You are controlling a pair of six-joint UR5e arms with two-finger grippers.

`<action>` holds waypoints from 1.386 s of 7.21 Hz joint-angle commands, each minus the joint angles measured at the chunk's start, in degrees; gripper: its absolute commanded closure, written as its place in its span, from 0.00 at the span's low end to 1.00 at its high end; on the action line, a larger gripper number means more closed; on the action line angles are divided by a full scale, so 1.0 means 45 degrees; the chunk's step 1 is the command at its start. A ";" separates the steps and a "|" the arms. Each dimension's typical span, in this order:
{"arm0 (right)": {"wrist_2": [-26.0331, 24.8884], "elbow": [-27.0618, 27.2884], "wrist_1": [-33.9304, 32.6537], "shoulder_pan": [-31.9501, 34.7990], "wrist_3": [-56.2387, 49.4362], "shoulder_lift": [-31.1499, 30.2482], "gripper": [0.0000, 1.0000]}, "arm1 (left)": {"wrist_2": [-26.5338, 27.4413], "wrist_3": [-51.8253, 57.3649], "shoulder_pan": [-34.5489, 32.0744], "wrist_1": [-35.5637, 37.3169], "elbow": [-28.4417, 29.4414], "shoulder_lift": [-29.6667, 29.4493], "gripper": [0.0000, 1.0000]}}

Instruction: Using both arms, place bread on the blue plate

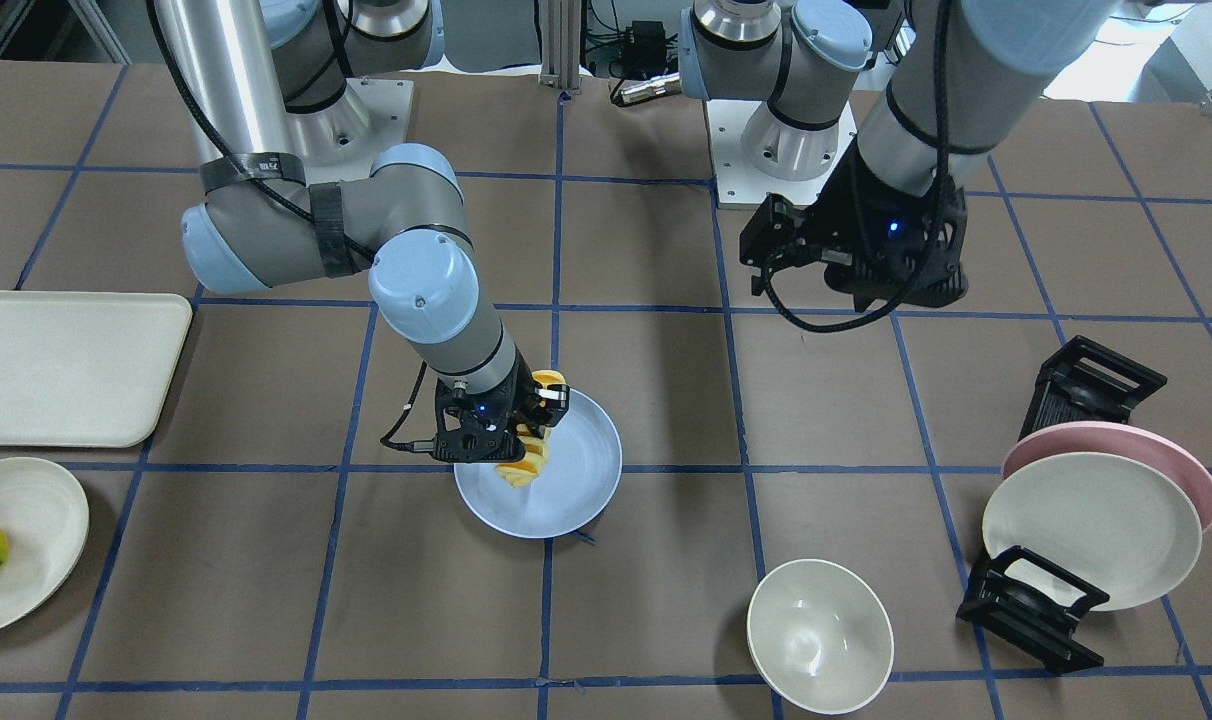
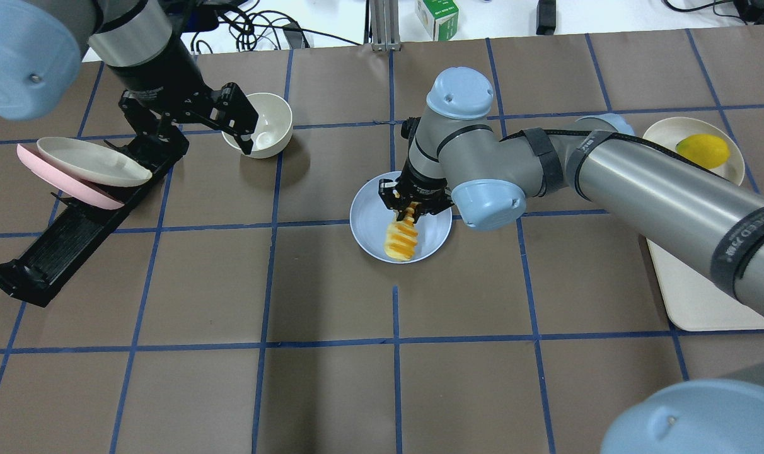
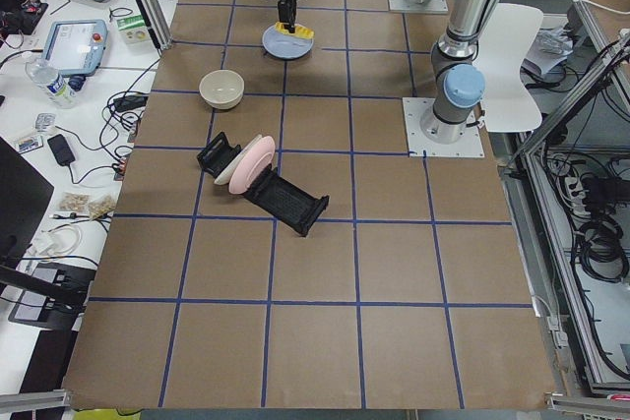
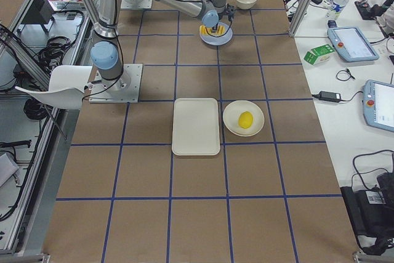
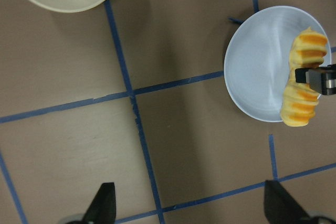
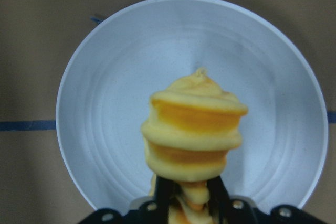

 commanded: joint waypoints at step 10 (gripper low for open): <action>-0.2368 -0.4124 0.8511 -0.3483 -0.5401 -0.4566 0.00 | -0.0109 -0.1198 0.0119 0.2209 -0.0600 0.0389 0.00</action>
